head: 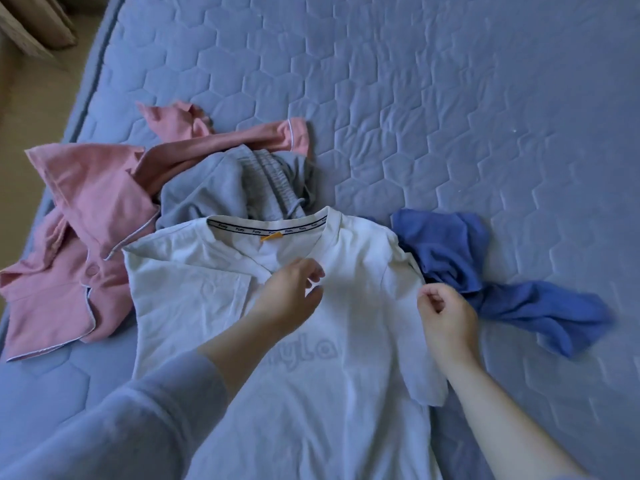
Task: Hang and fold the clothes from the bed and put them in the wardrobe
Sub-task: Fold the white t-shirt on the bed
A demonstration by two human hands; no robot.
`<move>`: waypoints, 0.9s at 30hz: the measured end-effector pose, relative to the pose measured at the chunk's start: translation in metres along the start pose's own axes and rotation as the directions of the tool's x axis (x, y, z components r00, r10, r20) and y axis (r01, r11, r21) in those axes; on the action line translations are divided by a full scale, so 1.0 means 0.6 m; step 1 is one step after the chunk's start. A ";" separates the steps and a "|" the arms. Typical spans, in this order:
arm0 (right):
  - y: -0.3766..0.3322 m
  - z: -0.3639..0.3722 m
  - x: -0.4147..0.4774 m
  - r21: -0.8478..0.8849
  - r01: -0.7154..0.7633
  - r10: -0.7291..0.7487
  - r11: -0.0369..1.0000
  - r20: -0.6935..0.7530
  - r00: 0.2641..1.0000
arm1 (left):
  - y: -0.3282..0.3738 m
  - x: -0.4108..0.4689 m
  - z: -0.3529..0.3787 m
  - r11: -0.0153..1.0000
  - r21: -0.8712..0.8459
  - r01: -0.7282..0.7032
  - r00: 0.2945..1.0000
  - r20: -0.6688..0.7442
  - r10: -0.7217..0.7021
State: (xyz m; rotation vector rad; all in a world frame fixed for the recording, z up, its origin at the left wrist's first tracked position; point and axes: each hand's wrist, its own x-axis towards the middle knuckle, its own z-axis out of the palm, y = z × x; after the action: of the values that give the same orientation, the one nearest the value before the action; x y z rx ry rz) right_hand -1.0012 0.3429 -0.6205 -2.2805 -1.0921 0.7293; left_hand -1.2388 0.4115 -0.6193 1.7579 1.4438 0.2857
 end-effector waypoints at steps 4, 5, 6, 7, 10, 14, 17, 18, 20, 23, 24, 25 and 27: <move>0.028 0.002 0.057 -0.006 -0.019 0.019 1.000 0.089 0.996 | 0.069 0.091 0.029 0.978 0.116 -0.174 0.984 -0.014 0.176; 0.033 0.006 0.068 0.009 -0.030 0.029 1.000 0.115 0.993 | 0.084 0.110 0.035 0.964 0.155 -0.214 0.975 -0.019 0.219; 0.038 0.011 0.077 0.028 -0.035 0.031 0.999 0.134 0.991 | 0.098 0.127 0.042 0.949 0.193 -0.250 0.966 -0.011 0.257; 0.041 0.016 0.083 0.042 -0.031 0.025 0.999 0.146 0.989 | 0.110 0.142 0.050 0.934 0.226 -0.276 0.960 0.012 0.281; 0.049 0.023 0.091 0.114 -0.045 0.020 0.992 0.208 0.978 | 0.128 0.180 0.070 0.876 0.353 -0.328 0.944 0.152 0.292; 0.047 0.012 0.091 0.264 -0.134 0.060 0.955 0.272 0.961 | 0.132 0.201 0.067 0.829 0.441 -0.343 0.933 0.259 0.249; 0.050 -0.010 0.089 0.394 -0.251 0.116 0.884 0.335 0.935 | 0.131 0.213 0.051 0.858 0.413 -0.305 0.950 0.201 0.241; 0.051 -0.019 0.088 0.435 -0.291 0.126 0.852 0.369 0.921 | 0.132 0.217 0.045 0.878 0.387 -0.283 0.957 0.171 0.233; 0.048 -0.038 0.088 0.467 -0.344 0.126 0.815 0.436 0.891 | 0.134 0.223 0.035 0.895 0.357 -0.269 0.962 0.141 0.233; 0.040 -0.066 0.099 0.453 -0.369 0.082 0.812 0.537 0.839 | 0.139 0.227 0.032 0.885 0.362 -0.291 0.957 0.124 0.264; 0.039 -0.075 0.105 0.451 -0.373 0.056 0.811 0.575 0.817 | 0.142 0.229 0.033 0.890 0.354 -0.286 0.958 0.115 0.262; 0.037 -0.081 0.111 0.430 -0.364 0.028 0.826 0.613 0.789 | 0.144 0.230 0.034 0.901 0.336 -0.275 0.961 0.111 0.252; 0.038 -0.084 0.117 0.317 -0.283 -0.004 0.905 0.672 0.741 | 0.151 0.233 0.037 0.920 0.296 -0.257 0.965 0.137 0.226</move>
State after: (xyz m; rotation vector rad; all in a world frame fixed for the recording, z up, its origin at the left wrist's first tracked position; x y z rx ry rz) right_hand -0.9187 0.3766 -0.6159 -1.7756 -0.9181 1.7537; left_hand -1.1164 0.5264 -0.6135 2.1817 1.2494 0.0962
